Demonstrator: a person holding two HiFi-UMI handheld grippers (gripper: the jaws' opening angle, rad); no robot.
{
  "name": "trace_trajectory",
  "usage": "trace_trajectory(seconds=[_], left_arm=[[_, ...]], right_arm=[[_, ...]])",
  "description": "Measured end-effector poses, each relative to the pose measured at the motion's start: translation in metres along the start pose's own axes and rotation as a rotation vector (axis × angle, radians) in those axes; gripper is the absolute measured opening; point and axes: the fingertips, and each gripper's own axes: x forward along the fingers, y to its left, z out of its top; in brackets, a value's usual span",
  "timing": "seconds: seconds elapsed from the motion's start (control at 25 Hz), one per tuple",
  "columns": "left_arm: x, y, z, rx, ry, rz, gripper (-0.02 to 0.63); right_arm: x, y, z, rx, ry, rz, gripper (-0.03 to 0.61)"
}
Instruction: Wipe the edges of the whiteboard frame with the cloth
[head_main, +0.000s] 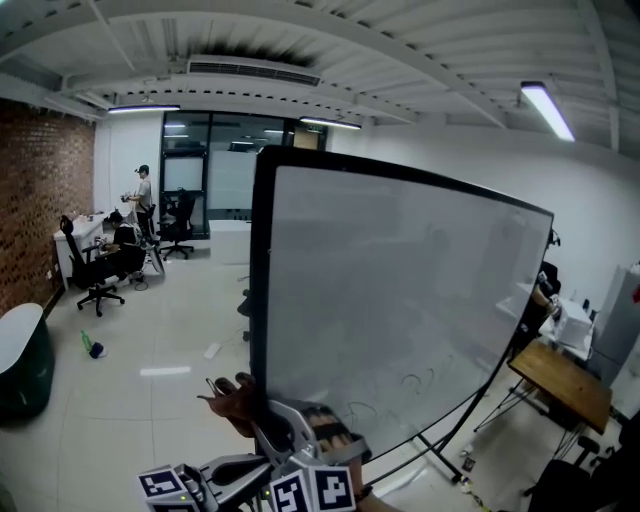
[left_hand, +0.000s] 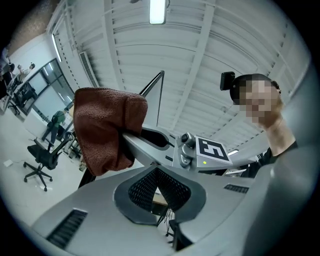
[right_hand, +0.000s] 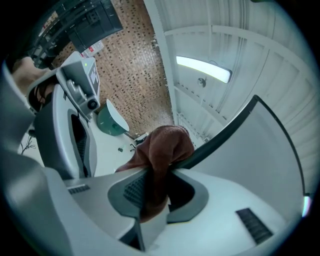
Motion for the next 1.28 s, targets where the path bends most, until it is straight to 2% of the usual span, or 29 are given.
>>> trace_trajectory(seconds=[0.2, 0.4, 0.64, 0.88, 1.28], left_arm=[[0.005, -0.010, 0.011, 0.043, 0.025, -0.087, -0.012], [0.009, -0.013, 0.026, 0.074, 0.037, -0.141, -0.012], [0.023, -0.021, 0.035, 0.101, 0.055, -0.201, -0.012], [0.025, -0.023, 0.050, 0.146, 0.076, -0.243, -0.012], [0.030, -0.030, 0.064, 0.175, 0.077, -0.295, -0.011]], right_arm=[[-0.002, -0.007, 0.008, 0.041, -0.015, 0.059, 0.077], [0.002, -0.014, 0.013, 0.103, -0.014, 0.123, 0.077], [-0.005, -0.034, 0.019, 0.097, -0.007, 0.109, 0.077], [0.004, -0.038, 0.028, 0.122, -0.023, 0.180, 0.077], [0.006, -0.052, 0.035, 0.085, 0.029, 0.179, 0.077]])
